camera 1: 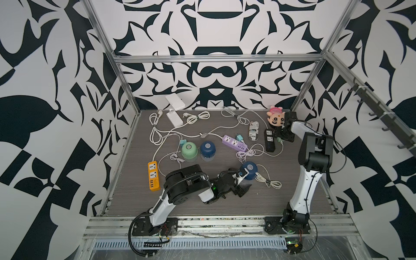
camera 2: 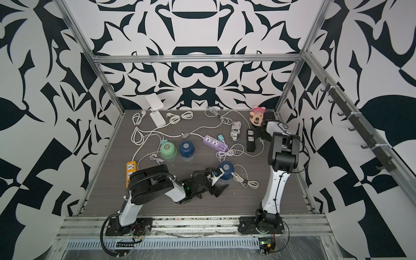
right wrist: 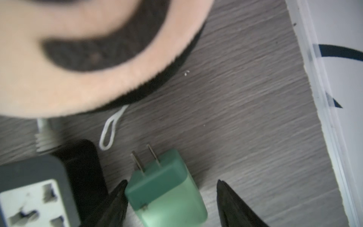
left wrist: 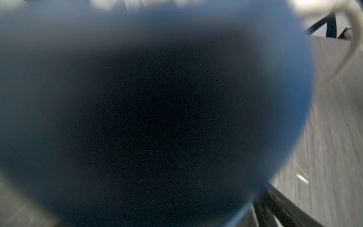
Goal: Charge the cordless meat grinders
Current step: Place the cordless meat grinder at the center of the board, then pick up the plug from the center of the board.
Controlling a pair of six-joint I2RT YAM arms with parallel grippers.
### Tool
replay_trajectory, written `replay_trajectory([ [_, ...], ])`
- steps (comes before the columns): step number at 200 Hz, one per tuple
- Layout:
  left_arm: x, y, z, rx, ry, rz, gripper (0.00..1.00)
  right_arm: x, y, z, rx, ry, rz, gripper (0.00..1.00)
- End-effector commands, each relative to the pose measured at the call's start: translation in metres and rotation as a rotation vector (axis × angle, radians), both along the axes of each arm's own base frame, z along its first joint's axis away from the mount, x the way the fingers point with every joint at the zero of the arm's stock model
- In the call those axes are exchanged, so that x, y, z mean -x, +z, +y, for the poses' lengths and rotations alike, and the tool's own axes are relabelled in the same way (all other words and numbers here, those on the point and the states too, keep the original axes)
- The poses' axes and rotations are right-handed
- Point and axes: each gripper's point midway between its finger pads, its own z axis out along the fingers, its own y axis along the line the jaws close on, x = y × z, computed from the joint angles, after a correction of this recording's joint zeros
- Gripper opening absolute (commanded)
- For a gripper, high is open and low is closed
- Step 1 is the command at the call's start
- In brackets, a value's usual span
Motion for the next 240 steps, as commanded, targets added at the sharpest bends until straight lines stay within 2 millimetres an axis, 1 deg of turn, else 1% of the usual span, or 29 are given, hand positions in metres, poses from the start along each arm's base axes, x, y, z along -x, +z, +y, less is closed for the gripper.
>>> replay_trajectory([
  [1, 0.004, 0.011, 0.003, 0.016, 0.009, -0.008, 0.99, -0.005, 0.011, -0.003, 0.000, 0.017, -0.011, 0.72],
  [31, 0.008, 0.019, 0.011, 0.027, 0.023, -0.007, 0.99, -0.007, 0.008, -0.002, -0.003, 0.044, -0.006, 0.68],
  [57, 0.012, 0.027, 0.021, 0.039, 0.041, -0.006, 0.99, -0.010, 0.009, 0.001, -0.009, 0.070, -0.014, 0.59],
  [72, 0.014, 0.032, 0.028, 0.045, 0.057, -0.005, 0.99, -0.012, 0.012, 0.002, -0.011, 0.082, -0.020, 0.52],
  [107, 0.020, 0.042, 0.043, 0.052, 0.095, 0.000, 0.99, -0.007, 0.013, 0.003, -0.016, 0.084, -0.012, 0.43],
  [128, 0.020, 0.047, 0.053, 0.044, 0.123, 0.035, 0.99, -0.003, 0.019, 0.003, -0.016, 0.080, -0.026, 0.35],
  [141, 0.021, 0.056, 0.058, 0.050, 0.137, 0.046, 0.99, -0.001, 0.027, 0.004, -0.019, 0.075, -0.045, 0.32],
  [162, 0.017, 0.071, 0.070, 0.029, 0.186, 0.058, 0.99, 0.001, 0.050, 0.005, -0.017, 0.053, -0.105, 0.26],
  [180, 0.010, 0.085, 0.078, -0.032, 0.234, 0.084, 1.00, 0.002, 0.078, 0.005, -0.016, 0.028, -0.173, 0.21],
  [195, -0.002, 0.094, 0.088, -0.100, 0.293, 0.150, 1.00, 0.006, 0.101, 0.006, -0.017, 0.004, -0.225, 0.20],
  [205, -0.014, 0.102, 0.097, -0.134, 0.341, 0.201, 1.00, 0.008, 0.121, 0.010, -0.020, 0.003, -0.291, 0.18],
  [215, -0.026, 0.109, 0.110, -0.157, 0.392, 0.250, 1.00, 0.011, 0.142, 0.018, -0.024, 0.019, -0.368, 0.16],
  [216, -0.027, 0.111, 0.111, -0.156, 0.396, 0.256, 1.00, 0.011, 0.142, 0.019, -0.026, 0.022, -0.372, 0.16],
  [219, -0.030, 0.114, 0.114, -0.155, 0.407, 0.270, 1.00, 0.011, 0.152, 0.023, -0.027, 0.034, -0.407, 0.15],
  [223, -0.033, 0.118, 0.117, -0.153, 0.413, 0.290, 0.99, 0.012, 0.160, 0.029, -0.033, 0.051, -0.442, 0.15],
  [232, -0.039, 0.128, 0.123, -0.134, 0.405, 0.346, 0.99, 0.016, 0.179, 0.044, -0.040, 0.100, -0.519, 0.14],
  [240, -0.043, 0.139, 0.126, -0.104, 0.385, 0.398, 0.99, 0.020, 0.193, 0.064, -0.034, 0.174, -0.584, 0.12],
])
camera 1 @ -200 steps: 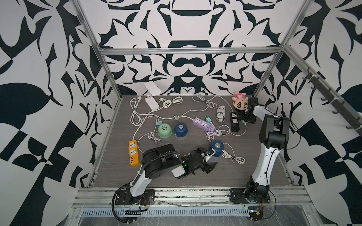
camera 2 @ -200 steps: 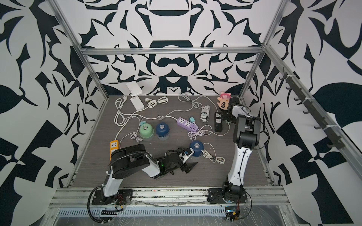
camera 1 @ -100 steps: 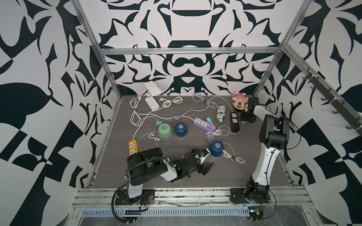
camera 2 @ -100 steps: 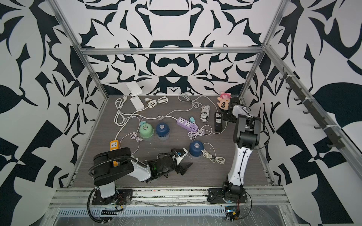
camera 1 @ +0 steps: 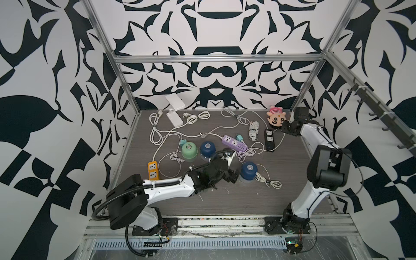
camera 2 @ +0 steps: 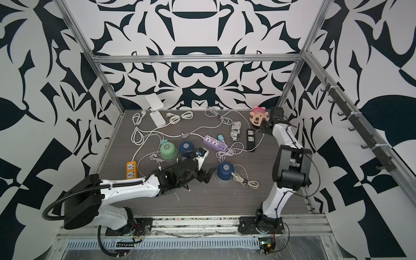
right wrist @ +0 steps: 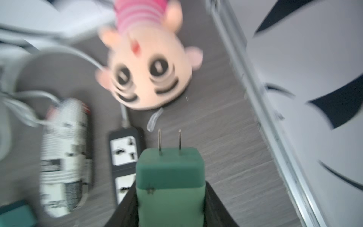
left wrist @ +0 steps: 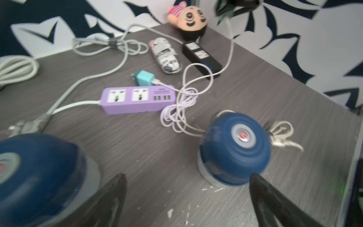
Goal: Charge the cordless meat grinders
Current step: Pick up the plug from the center of the board.
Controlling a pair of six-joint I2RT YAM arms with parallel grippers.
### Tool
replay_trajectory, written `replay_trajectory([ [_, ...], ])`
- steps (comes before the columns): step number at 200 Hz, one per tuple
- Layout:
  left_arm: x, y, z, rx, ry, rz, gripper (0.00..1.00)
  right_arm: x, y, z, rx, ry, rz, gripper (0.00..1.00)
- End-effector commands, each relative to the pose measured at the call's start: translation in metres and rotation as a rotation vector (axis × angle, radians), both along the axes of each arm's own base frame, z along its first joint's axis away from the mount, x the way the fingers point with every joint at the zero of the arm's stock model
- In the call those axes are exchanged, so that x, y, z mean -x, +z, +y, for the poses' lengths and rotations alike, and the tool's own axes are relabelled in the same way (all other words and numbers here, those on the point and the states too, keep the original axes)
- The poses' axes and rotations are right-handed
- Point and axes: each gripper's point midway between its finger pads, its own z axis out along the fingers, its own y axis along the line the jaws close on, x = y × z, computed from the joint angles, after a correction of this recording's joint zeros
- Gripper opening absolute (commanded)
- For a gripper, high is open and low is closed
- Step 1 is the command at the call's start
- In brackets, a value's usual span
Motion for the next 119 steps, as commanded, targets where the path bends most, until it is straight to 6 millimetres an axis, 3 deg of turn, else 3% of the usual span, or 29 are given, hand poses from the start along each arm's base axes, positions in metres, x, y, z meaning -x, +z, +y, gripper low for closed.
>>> replay_trajectory([
  [1, -0.001, -0.007, 0.036, -0.053, 0.029, 0.225, 0.99, -0.003, 0.067, 0.045, -0.002, 0.136, -0.267, 0.12],
  [26, -0.013, 0.028, 0.046, 0.087, -0.033, 0.348, 0.95, 0.021, 0.093, 0.125, 0.111, 0.402, -0.369, 0.11],
  [59, -0.013, 0.056, 0.044, 0.180, -0.161, 0.453, 0.95, 0.070, 0.087, 0.213, 0.102, 0.715, -0.412, 0.10],
  [81, -0.010, 0.059, 0.038, 0.217, -0.224, 0.529, 0.91, 0.105, 0.085, 0.248, 0.077, 0.851, -0.470, 0.10],
  [119, -0.004, 0.060, 0.022, 0.292, -0.296, 0.611, 0.86, 0.151, 0.073, 0.284, 0.013, 1.025, -0.441, 0.10],
])
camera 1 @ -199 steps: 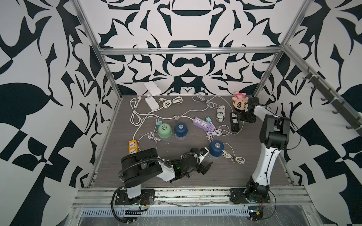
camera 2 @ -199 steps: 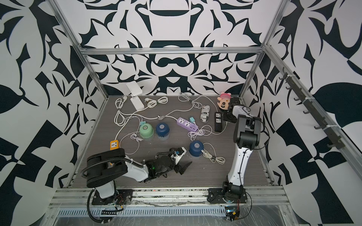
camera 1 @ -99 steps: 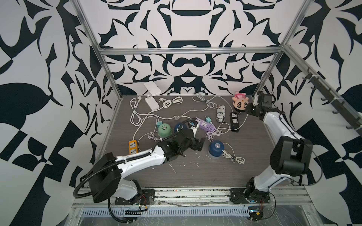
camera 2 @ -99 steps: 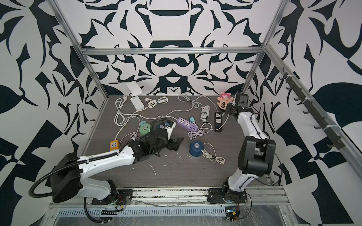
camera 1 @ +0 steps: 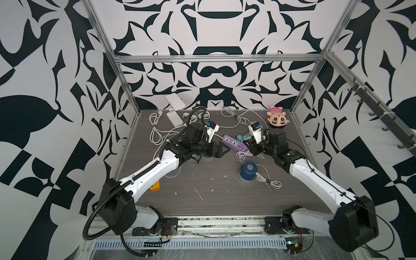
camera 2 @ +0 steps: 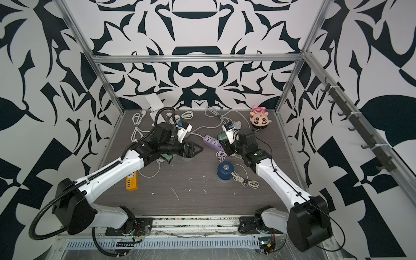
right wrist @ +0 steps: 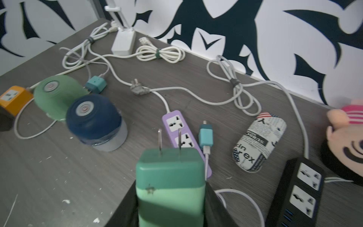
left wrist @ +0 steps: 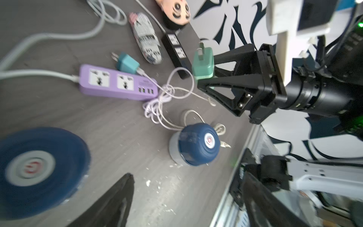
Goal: Charge the cordless meat grinders
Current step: Pick up the plug from the center of the board.
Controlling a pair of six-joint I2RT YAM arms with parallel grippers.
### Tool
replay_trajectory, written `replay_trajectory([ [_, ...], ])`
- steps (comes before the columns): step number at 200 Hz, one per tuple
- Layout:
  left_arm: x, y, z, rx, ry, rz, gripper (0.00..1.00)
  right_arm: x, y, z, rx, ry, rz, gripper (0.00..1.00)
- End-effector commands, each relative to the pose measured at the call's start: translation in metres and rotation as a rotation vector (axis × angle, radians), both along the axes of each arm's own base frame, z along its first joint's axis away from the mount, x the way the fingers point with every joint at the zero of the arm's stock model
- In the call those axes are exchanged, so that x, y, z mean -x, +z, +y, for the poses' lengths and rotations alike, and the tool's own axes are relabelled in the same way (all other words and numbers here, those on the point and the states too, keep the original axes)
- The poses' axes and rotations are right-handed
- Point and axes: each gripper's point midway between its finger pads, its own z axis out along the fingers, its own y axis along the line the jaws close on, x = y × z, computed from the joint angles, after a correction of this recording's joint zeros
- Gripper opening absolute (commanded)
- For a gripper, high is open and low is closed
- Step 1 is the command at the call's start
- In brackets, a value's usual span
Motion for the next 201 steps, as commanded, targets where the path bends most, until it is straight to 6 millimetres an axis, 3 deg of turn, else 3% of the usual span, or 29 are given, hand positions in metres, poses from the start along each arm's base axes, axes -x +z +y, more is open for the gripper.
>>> replay_trajectory([
  [1, 0.018, 0.000, -0.012, 0.070, -0.093, 0.124, 0.86, 0.020, 0.024, 0.024, -0.036, 0.136, -0.074, 0.10],
  [25, 0.016, -0.001, -0.021, 0.097, -0.110, 0.157, 0.81, 0.043, 0.021, 0.046, -0.010, 0.231, -0.069, 0.10],
  [52, 0.013, 0.000, -0.027, 0.116, -0.121, 0.183, 0.80, 0.056, 0.017, 0.061, 0.038, 0.293, -0.056, 0.09],
  [92, 0.014, 0.002, -0.032, 0.124, -0.135, 0.195, 0.75, 0.060, 0.015, 0.073, 0.054, 0.330, -0.053, 0.08],
  [145, 0.017, -0.009, -0.038, 0.108, -0.147, 0.220, 0.60, 0.062, 0.016, 0.082, 0.043, 0.358, -0.053, 0.08],
  [201, 0.013, -0.016, -0.041, 0.099, -0.132, 0.226, 0.55, 0.067, 0.016, 0.087, 0.037, 0.386, -0.047, 0.07],
])
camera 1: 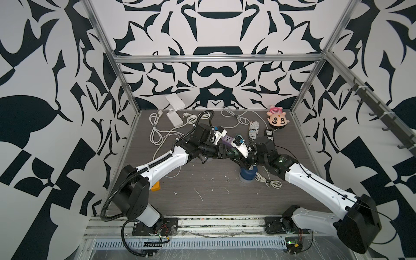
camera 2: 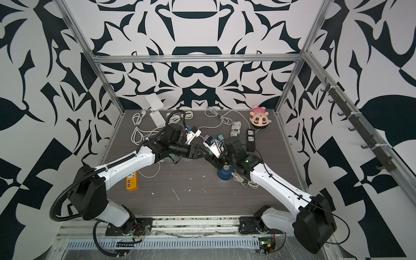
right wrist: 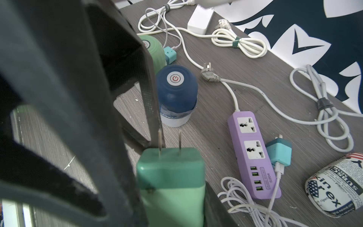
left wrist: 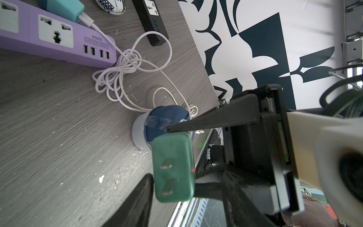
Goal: Charge the cordless meat grinders
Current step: Pick up the plug from the center of the board.
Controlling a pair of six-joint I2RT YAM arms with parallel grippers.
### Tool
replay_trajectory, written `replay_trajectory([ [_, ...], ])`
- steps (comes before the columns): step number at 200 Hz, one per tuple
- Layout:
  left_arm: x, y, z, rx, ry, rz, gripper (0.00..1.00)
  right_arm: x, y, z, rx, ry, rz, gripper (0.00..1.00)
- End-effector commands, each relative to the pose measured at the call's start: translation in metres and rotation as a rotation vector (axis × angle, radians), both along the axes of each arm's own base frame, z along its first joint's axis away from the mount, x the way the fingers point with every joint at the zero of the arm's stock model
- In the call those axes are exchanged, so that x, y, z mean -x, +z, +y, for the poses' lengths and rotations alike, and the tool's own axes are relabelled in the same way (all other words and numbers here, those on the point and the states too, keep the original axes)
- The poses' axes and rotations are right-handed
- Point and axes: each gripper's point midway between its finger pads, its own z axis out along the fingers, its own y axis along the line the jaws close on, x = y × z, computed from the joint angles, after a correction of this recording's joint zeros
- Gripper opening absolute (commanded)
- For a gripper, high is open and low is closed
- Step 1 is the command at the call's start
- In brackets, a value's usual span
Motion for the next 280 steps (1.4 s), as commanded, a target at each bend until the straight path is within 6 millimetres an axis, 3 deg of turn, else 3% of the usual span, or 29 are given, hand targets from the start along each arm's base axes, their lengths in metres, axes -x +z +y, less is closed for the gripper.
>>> replay_trajectory([
  [1, -0.004, 0.008, -0.007, 0.022, -0.005, -0.013, 0.55, -0.002, 0.034, 0.013, -0.064, 0.041, -0.073, 0.07],
  [97, 0.003, 0.007, -0.014, 0.052, -0.055, 0.027, 0.23, 0.001, 0.037, 0.013, -0.076, 0.047, -0.074, 0.09],
  [115, 0.004, 0.007, -0.015, 0.060, -0.063, 0.029, 0.19, 0.002, 0.038, 0.012, -0.077, 0.043, -0.076, 0.17],
  [143, 0.002, 0.011, -0.016, 0.076, -0.061, 0.015, 0.14, -0.003, 0.046, 0.001, -0.081, -0.031, -0.100, 0.43],
  [161, -0.001, 0.015, -0.018, 0.094, -0.055, -0.008, 0.12, -0.004, 0.056, -0.008, -0.118, -0.079, -0.120, 0.55],
  [205, -0.031, 0.049, -0.016, 0.275, -0.001, -0.075, 0.05, -0.018, 0.104, -0.054, -0.360, -0.274, -0.097, 0.76],
  [234, -0.059, 0.079, -0.019, 0.427, 0.049, -0.098, 0.02, -0.036, 0.126, -0.084, -0.548, -0.353, 0.005, 0.77],
  [280, -0.091, 0.116, -0.031, 0.630, 0.090, -0.135, 0.00, -0.066, 0.148, -0.111, -0.817, -0.339, 0.135, 0.87],
])
